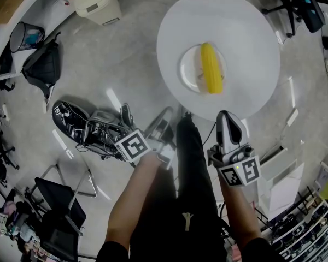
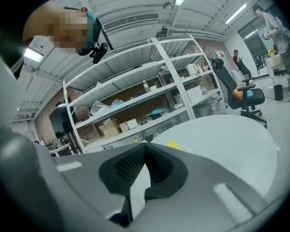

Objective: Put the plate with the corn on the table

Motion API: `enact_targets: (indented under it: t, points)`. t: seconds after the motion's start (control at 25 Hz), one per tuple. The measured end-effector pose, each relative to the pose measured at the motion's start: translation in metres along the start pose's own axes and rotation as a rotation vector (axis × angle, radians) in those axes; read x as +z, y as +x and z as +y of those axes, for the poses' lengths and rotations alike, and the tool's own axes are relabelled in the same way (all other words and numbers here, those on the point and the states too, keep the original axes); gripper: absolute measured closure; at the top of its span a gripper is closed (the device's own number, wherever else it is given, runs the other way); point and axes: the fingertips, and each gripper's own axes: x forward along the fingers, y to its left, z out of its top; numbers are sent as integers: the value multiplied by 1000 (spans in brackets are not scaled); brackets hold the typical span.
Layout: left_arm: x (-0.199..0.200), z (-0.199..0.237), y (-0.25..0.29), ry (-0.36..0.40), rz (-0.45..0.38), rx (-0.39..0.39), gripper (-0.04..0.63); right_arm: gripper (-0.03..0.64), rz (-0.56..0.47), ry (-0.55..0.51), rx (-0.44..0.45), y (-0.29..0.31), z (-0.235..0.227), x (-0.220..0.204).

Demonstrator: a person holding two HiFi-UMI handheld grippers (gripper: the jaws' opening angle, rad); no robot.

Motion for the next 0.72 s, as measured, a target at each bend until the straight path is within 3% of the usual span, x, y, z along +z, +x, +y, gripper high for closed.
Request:
enact_targets:
  t: [0.32, 0.72]
  points:
    - [-8, -28, -12, 163, 25, 3, 591, 609, -21, -11, -5, -7, 15, 20]
    - [-19, -116, -27, 558, 46, 7, 591, 609, -82, -29, -9, -22, 35, 80]
